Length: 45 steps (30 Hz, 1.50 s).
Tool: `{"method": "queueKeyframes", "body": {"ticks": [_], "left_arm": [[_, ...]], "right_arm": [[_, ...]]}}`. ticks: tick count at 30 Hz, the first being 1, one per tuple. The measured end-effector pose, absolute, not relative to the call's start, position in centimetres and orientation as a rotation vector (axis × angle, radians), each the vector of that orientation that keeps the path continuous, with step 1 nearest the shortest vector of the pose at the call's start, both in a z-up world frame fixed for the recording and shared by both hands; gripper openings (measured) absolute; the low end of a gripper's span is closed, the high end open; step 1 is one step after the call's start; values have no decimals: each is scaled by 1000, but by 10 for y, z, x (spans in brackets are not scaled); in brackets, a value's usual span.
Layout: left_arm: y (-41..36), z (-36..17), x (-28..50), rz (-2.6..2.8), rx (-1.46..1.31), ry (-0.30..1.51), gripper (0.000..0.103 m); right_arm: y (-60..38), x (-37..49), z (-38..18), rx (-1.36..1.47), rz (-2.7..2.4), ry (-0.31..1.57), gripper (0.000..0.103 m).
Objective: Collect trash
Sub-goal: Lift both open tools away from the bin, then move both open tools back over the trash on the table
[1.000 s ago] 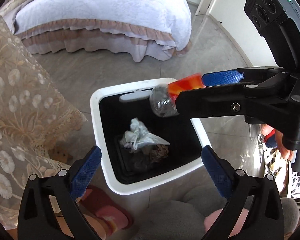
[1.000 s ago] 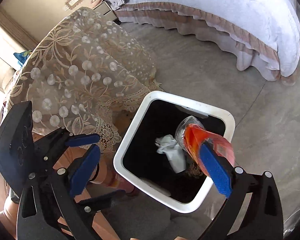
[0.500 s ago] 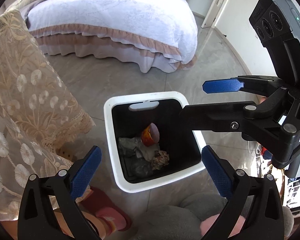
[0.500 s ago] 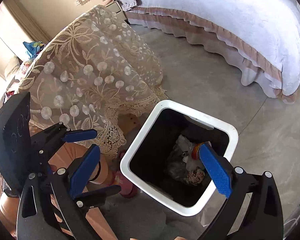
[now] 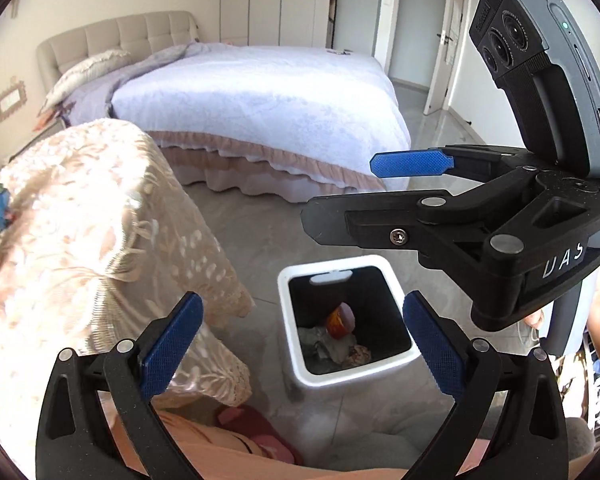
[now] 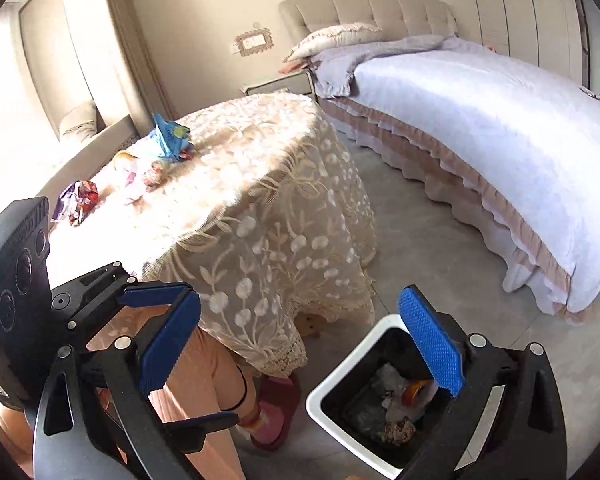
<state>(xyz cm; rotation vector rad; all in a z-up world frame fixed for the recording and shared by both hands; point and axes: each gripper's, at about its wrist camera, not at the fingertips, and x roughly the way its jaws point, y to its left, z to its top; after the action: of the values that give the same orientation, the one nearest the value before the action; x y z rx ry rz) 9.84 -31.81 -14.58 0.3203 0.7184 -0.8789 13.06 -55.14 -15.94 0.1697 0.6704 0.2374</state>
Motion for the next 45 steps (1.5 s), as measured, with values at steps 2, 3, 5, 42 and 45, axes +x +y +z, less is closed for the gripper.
{"method": "queueKeyframes", "body": {"ticks": [2,3,5,42,45], "left_arm": [[-299,-132,101,-827,296,693,98],[-289,-125,102,-800,279,674,98],[-270,-113,104,-746,247,642,98],[-33,-71,160,-155,76,543,98],[-24,-70,165,-145,60,545,98]], "right_arm": [[-536,135,-147,157,271,631,99],[-528,138,-141,153,286,615,99],[-512,143,-133,148,318,589,99],[-329,255,-123,31,495,634,99],[-328,264,-125,36,490,645,99]]}}
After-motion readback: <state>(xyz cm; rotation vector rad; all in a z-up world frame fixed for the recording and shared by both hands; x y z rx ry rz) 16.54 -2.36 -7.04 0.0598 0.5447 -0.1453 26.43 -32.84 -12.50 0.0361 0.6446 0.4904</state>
